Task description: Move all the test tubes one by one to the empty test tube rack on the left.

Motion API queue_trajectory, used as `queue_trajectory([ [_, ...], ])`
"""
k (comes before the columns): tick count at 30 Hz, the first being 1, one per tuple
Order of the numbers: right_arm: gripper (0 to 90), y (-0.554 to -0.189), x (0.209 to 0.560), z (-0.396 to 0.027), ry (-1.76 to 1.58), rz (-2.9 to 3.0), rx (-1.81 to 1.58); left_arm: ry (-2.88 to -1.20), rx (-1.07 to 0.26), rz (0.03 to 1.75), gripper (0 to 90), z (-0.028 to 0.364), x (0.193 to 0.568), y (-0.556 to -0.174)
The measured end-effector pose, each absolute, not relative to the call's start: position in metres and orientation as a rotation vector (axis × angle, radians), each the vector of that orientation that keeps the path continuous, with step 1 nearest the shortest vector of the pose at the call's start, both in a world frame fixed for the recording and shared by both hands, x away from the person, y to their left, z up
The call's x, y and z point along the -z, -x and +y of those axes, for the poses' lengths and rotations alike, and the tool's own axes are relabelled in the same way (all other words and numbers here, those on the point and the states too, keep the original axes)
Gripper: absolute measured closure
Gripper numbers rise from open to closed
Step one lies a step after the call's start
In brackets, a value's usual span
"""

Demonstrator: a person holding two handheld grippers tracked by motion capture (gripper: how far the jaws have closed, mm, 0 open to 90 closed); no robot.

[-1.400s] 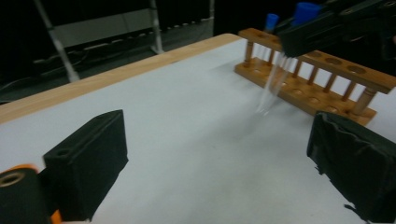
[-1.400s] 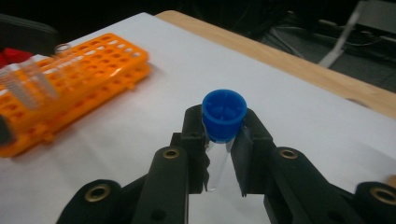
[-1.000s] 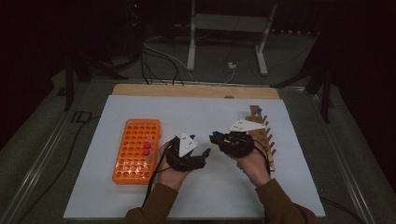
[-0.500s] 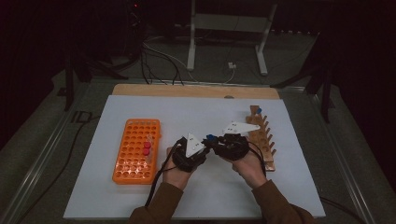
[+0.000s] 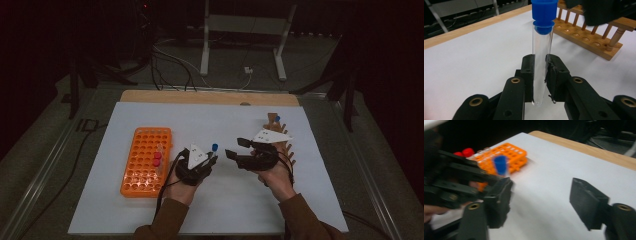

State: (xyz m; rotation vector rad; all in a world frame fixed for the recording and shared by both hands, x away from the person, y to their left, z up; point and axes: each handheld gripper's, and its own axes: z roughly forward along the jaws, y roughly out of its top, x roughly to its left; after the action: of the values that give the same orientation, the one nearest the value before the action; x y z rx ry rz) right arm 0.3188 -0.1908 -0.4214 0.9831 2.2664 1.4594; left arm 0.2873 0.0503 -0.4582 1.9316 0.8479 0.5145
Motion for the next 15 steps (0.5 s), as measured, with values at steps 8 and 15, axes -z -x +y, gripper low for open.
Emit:
queue_trajectory([
  [8, 14.4, -0.323, 0.428, -0.209, -1.053, 2.204, -1.381, -1.912, -0.514, 0.864, 76.9, 0.072, 0.454, -0.280],
  [15, 2.8, -0.324, 0.431, -0.218, -1.070, 2.188, -1.337, -1.890, -0.515, 0.875, 76.9, 0.090, 0.450, -0.274],
])
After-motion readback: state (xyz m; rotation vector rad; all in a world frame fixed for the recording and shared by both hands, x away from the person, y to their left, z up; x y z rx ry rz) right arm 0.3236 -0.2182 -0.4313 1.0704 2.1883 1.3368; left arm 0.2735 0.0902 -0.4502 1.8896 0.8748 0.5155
